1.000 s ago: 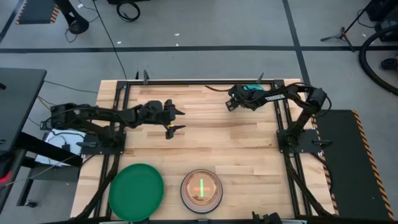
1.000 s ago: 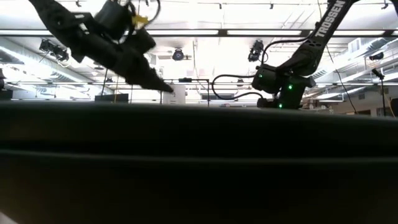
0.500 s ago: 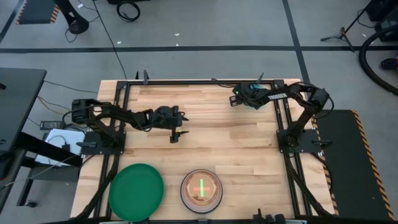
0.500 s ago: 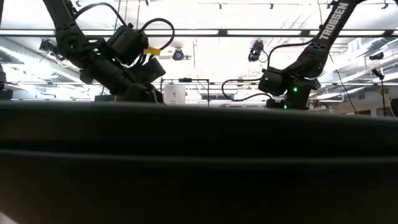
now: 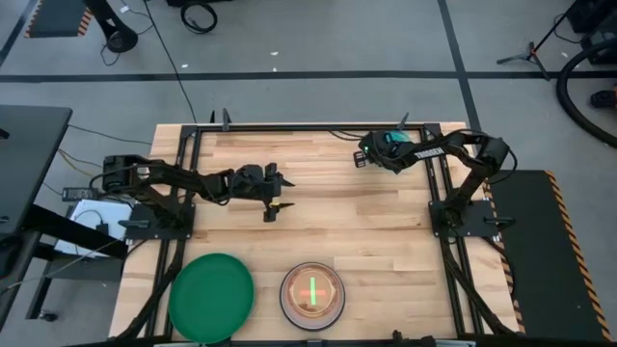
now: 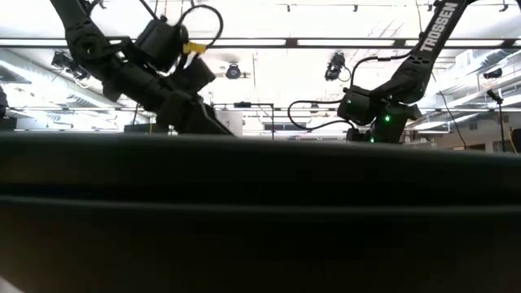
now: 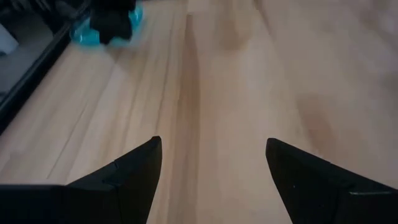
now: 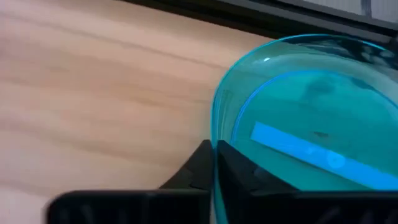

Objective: Stack plastic plates
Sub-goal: Stack the blue plate on top of the light green plate

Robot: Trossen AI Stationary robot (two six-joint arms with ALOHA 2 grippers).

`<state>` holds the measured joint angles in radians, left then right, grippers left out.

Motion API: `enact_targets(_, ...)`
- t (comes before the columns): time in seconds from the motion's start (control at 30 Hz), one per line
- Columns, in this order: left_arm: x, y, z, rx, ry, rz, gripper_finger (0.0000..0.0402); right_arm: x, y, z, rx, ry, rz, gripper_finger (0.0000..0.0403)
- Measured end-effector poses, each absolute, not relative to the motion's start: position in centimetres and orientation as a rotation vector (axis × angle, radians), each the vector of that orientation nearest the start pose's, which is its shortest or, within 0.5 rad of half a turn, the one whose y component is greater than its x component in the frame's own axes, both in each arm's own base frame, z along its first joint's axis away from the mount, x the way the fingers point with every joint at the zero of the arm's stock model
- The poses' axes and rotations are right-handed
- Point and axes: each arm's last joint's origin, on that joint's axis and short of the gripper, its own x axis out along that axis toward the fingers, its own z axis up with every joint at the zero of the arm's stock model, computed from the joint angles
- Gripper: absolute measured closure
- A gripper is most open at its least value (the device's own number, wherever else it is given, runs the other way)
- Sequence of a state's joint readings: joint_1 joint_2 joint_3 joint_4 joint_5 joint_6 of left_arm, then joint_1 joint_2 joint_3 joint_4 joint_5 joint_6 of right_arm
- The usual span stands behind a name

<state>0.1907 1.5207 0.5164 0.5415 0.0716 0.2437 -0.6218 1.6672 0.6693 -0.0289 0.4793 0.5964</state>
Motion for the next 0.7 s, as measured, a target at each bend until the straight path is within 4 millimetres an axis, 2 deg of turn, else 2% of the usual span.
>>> enact_targets(0.07,27.1,4.2,15.4,0.179,0.454,0.037,0.0109,22.2,-16.6,11.3,0.531,0.754,-1.267,0.0393)
enact_targets(0.17,27.0,2.8,15.7,0.203,0.463,0.03,0.0109,23.1,-15.2,11.4,0.507,0.756,-1.226,0.0392)
enact_targets(0.33,26.3,0.9,17.1,0.256,0.457,0.06,0.0109,25.1,-11.3,13.0,0.49,0.698,-1.083,0.0397)
enact_targets(0.57,23.7,-1.2,20.5,0.228,0.425,-0.008,0.0109,27.2,-2.8,17.5,0.423,0.571,-0.749,0.0399)
enact_targets(0.7,22.4,-2.2,21.6,0.184,0.408,-0.043,0.0109,28.2,2.6,20.6,0.281,0.513,-0.546,0.04)
